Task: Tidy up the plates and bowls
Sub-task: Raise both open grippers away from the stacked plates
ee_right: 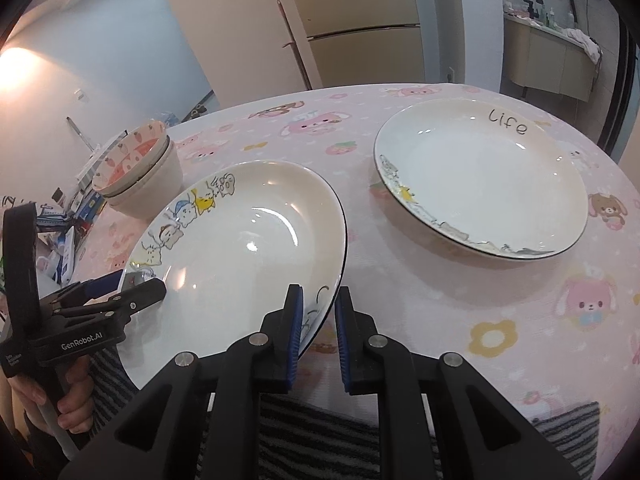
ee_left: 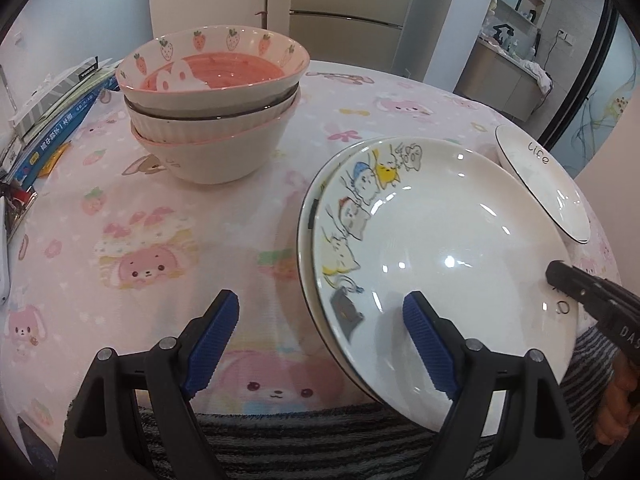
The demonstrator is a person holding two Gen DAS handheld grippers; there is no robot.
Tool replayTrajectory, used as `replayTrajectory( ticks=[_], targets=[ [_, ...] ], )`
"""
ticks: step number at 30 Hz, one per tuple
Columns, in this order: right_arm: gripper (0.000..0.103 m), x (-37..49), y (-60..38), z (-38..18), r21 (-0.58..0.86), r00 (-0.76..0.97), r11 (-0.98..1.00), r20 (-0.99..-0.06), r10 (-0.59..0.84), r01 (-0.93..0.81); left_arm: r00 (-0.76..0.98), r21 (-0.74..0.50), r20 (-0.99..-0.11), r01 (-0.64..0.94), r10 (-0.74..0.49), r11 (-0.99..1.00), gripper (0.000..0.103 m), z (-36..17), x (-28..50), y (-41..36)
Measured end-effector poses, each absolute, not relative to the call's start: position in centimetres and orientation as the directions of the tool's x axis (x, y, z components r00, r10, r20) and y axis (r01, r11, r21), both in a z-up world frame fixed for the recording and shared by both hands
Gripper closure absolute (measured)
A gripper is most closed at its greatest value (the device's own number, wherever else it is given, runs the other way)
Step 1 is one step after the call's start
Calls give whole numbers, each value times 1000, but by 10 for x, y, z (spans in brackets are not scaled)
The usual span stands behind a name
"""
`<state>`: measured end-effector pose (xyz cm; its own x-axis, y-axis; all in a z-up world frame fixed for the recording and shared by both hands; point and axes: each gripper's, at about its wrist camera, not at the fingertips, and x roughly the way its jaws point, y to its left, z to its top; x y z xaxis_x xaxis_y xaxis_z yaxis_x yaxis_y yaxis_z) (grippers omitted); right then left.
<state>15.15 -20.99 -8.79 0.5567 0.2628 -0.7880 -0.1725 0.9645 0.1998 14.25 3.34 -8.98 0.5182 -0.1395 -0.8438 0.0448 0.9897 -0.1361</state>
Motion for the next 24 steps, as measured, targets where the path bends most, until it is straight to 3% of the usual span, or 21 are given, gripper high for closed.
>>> replayTrajectory(
  ticks=[5,7,9,12,14,24],
  targets=[
    [81,147,-199,-90,127,580,974,-786,215,-188,500,-138,-854,46,-142,989,16,-92,144,35],
    [74,150,-203,-94,157,555,972,-800,229,-174,489,-145,-860,39,-146,989,12,-94,145,37],
    [52,155,-210,-98,180,532,974,-816,226,-137,475,-159,-866,40,-159,986,9,-96,146,37],
    [47,161,-220,-103,258,497,960,-823,276,-106,469,-164,-867,45,-166,985,7,-96,146,37],
    [39,161,-221,-105,247,498,965,-828,259,-90,474,-156,-866,48,-160,987,7,-95,145,35],
    [28,151,-219,-93,212,572,973,-788,226,-92,632,-100,-763,84,-131,991,7,-69,120,31]
  ],
)
